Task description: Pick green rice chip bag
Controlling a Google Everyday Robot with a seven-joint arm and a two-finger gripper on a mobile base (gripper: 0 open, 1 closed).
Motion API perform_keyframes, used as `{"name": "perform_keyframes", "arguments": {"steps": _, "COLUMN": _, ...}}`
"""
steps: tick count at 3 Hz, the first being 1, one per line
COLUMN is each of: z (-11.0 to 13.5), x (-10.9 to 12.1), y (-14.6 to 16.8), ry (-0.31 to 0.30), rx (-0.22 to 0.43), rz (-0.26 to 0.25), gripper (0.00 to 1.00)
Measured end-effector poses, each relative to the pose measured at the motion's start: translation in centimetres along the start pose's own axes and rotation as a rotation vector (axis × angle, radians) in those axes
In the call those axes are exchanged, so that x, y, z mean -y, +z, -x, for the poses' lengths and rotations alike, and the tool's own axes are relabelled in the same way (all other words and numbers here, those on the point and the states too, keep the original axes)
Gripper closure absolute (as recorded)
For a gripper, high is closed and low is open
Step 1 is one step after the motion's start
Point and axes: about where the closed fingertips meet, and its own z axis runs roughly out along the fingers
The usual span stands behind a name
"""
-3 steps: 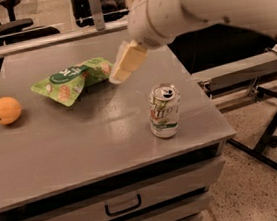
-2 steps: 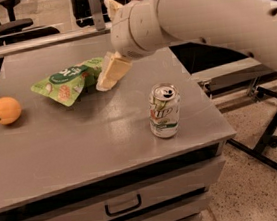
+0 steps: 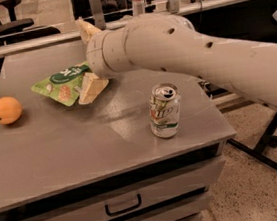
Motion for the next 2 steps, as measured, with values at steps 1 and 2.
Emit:
{"name": "perform_keyframes", "arguments": {"steps": 1, "z": -0.1, "x": -1.5, "y": 3.2, "ry": -0.035, "rx": 0.016, "rz": 0.025, "gripper": 0.00}}
{"name": "perform_keyframes", "arguments": {"steps": 2, "z": 0.0, "x": -2.2, "y": 5.5, "ry": -0.050, "rx": 0.027, "rz": 0.037, "gripper": 0.16}}
